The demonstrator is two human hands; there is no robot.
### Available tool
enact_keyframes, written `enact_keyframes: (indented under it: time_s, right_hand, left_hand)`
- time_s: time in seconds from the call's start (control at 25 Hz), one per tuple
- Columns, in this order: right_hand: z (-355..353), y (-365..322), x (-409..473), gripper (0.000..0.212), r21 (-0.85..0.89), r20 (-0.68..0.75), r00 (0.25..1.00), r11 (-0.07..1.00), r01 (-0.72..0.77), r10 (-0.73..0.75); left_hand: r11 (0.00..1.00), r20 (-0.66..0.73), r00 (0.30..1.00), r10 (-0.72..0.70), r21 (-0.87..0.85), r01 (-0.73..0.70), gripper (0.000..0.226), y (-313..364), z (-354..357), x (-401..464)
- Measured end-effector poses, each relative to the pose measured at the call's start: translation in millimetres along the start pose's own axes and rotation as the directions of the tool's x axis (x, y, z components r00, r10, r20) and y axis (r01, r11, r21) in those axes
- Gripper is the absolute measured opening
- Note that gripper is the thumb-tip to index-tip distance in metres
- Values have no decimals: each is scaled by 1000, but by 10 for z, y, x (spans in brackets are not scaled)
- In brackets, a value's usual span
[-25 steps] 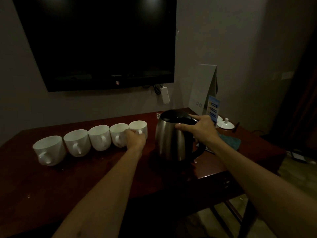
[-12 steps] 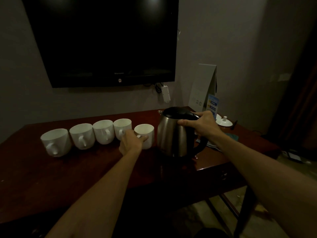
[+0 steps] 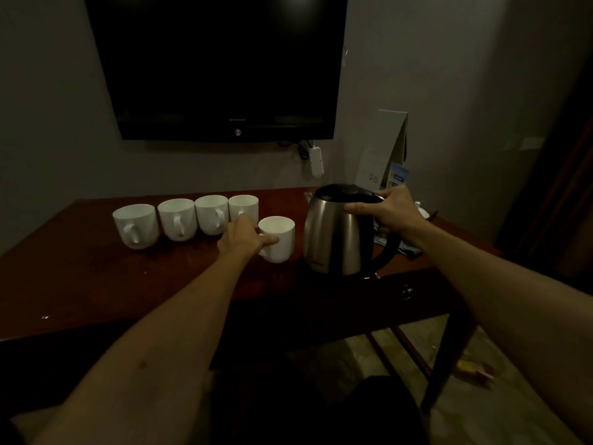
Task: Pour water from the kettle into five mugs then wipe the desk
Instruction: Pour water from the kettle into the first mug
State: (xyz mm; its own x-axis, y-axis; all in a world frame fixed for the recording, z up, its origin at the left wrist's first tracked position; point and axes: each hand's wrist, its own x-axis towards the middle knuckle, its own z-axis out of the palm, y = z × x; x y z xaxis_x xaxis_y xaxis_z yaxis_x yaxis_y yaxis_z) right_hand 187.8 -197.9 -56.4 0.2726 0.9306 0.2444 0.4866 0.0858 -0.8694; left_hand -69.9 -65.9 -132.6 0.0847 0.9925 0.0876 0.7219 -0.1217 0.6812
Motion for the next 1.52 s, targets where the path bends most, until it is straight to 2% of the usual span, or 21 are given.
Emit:
enact_keyframes:
  time_s: [0.24, 0.56, 0.76, 0.92, 1.2, 1.4, 1.52]
  right_hand:
    - [11, -89, -28, 31, -11, 1, 1000, 1000, 26, -26]
    - [2, -160, 143, 28, -93, 65, 996, 994, 62, -56]
    - [17, -181, 236, 43, -172, 85, 995, 983, 60, -46]
    - [7, -186, 289, 51, -170, 90, 996, 985, 30, -15]
    - [61, -286, 334, 42, -157, 128, 992, 988, 12, 8]
    - [77, -310, 352, 36, -173, 131, 991, 985, 13, 10]
    - [73, -316, 361, 39, -177, 131, 991, 984, 8, 16]
  left_hand:
    - [998, -8, 999, 39, -40, -40, 50, -85, -4, 20]
    - [989, -60, 998, 12, -145, -20, 46, -190, 45, 136]
    - [991, -39, 999, 27, -133, -32, 44, -230, 27, 203]
    - [990, -27, 999, 37, -137, -41, 42, -189, 35, 233]
    - [991, 11, 999, 46, -126, -44, 38, -185, 39, 304]
    - [987, 3, 997, 71, -145, -70, 46, -191, 34, 293]
    - [987, 9, 998, 69, -144, -67, 45, -202, 32, 315]
